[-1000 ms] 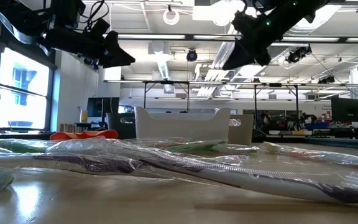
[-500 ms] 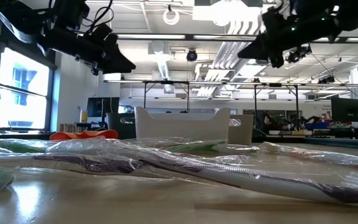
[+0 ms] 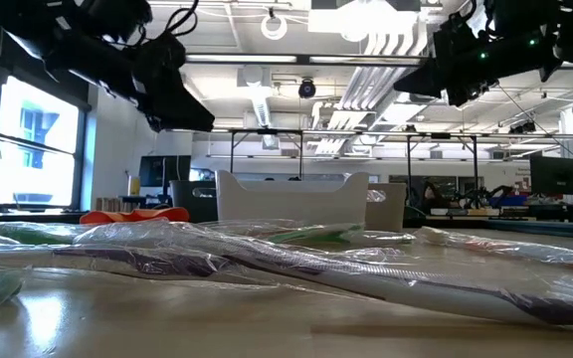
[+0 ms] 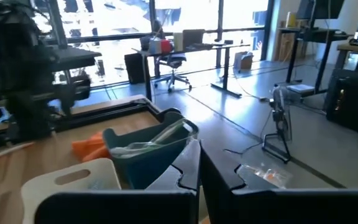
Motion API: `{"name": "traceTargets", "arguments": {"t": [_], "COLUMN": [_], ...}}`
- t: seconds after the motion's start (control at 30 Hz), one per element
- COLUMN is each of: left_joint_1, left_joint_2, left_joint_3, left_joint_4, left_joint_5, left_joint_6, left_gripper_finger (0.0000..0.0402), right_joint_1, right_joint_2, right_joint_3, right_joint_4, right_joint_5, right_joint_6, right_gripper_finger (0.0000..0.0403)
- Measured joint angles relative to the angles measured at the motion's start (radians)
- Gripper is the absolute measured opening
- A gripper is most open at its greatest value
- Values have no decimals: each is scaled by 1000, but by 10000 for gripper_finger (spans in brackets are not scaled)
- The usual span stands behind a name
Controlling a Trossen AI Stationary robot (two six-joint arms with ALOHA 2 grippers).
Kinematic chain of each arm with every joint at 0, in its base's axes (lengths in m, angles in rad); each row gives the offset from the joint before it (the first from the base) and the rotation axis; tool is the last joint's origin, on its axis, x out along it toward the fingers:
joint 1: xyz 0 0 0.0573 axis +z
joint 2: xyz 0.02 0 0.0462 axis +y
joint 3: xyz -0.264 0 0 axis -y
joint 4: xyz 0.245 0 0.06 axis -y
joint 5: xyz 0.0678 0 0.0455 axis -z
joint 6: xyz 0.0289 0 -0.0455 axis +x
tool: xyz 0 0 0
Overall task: Pick & Place Toothbrushes
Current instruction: Put the green toothbrush into the dark blue bin
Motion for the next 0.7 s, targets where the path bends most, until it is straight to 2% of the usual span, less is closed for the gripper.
{"name": "traceTargets", "arguments": {"t": [0.23,0.7], "left_joint_1": [-66,-64], "left_joint_2": [0,0], "left_joint_3": [0,0], "left_joint_4": [13,4], "left_joint_5": [-1,-1], "left_joint_6": [-84,-81], "left_gripper_finger": [166,166], "right_joint_1": [-11,-11], "right_joint_2": [0,0], "right_joint_3": [0,0], "right_joint_4": [-14,-32], "right_joint_5": [-1,-1], "right_joint_6": [0,0], "right_gripper_finger": [2,2]}}
